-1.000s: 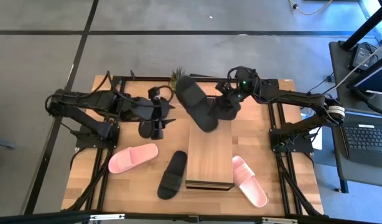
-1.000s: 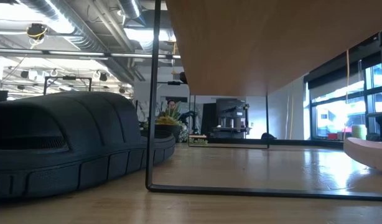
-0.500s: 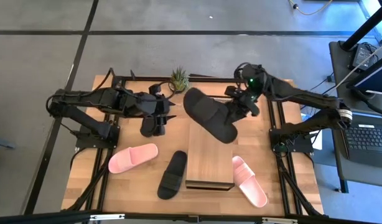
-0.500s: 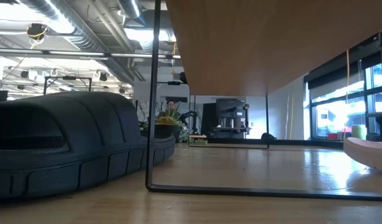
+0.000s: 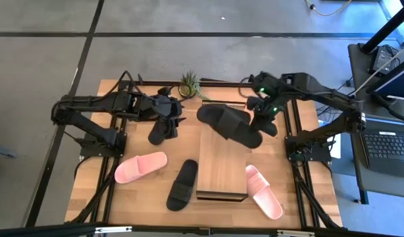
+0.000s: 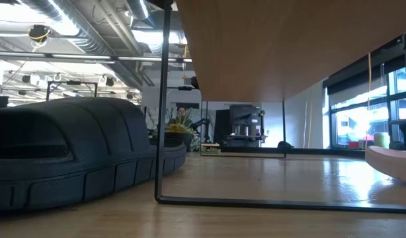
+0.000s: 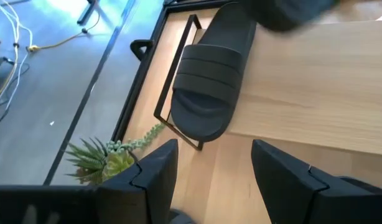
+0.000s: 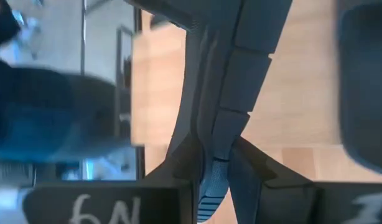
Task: Pick and place slides into the shelf
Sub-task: Put the black slipper on the shelf
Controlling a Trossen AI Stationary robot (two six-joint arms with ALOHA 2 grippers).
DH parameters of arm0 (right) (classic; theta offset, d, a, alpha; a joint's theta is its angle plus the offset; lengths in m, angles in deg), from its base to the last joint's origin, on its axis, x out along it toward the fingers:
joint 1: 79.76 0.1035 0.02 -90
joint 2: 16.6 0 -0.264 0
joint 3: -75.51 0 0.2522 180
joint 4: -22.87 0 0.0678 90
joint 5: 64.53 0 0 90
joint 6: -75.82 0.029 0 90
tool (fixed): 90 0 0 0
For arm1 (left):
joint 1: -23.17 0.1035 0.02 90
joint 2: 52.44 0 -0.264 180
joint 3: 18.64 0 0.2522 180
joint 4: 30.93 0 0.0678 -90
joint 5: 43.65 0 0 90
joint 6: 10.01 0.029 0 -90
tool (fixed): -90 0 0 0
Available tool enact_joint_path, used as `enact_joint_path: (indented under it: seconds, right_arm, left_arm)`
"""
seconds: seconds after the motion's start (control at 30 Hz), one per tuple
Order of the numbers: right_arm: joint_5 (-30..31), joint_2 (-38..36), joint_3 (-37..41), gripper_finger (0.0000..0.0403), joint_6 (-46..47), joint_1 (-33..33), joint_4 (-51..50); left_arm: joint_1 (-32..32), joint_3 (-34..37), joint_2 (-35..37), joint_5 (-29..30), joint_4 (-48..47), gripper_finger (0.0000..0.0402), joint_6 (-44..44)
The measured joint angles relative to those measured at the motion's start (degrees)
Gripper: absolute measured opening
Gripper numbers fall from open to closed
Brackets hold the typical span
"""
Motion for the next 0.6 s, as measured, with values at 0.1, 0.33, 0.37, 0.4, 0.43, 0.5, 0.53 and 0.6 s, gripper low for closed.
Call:
enact_joint_path:
  seconds: [0.1,0.33,0.37,0.4,0.43,0.5,0.53,0.6]
  right_arm:
    - [0.2,3.2,0.0,0.0058,-6.3,1.5,-5.2]
    - [0.2,11.1,0.0,0.0058,-15.1,5.1,-7.2]
    - [0.2,12.1,0.0,0.0058,-15.8,5.4,-7.0]
    - [0.2,13.0,0.1,0.0058,-16.1,5.6,-7.0]
    - [0.4,13.8,0.1,0.0058,-16.4,5.7,-6.8]
    - [2.0,15.1,0.1,0.0058,-16.4,5.7,-6.6]
    - [3.5,15.7,0.1,0.0058,-16.4,5.6,-6.6]
    - [5.0,16.5,0.1,0.0058,-16.9,5.6,-6.8]
  left_arm:
    - [0.7,0.0,0.0,-2.3,0.2,0.0195,0.0]
    - [1.0,0.0,0.0,-4.3,0.5,0.0195,-1.2]
    - [1.0,0.0,0.0,-4.3,0.5,0.0195,-1.5]
    - [1.0,0.0,0.0,-4.3,0.5,0.0195,-1.5]
    - [1.0,0.0,0.0,-4.3,0.5,0.0195,-1.5]
    - [1.0,0.0,0.0,-4.3,0.5,0.0195,-1.6]
    - [1.0,0.0,0.0,-4.3,0.4,0.0195,-1.7]
    - [1.0,0.0,0.0,-4.3,0.4,0.0195,-2.0]
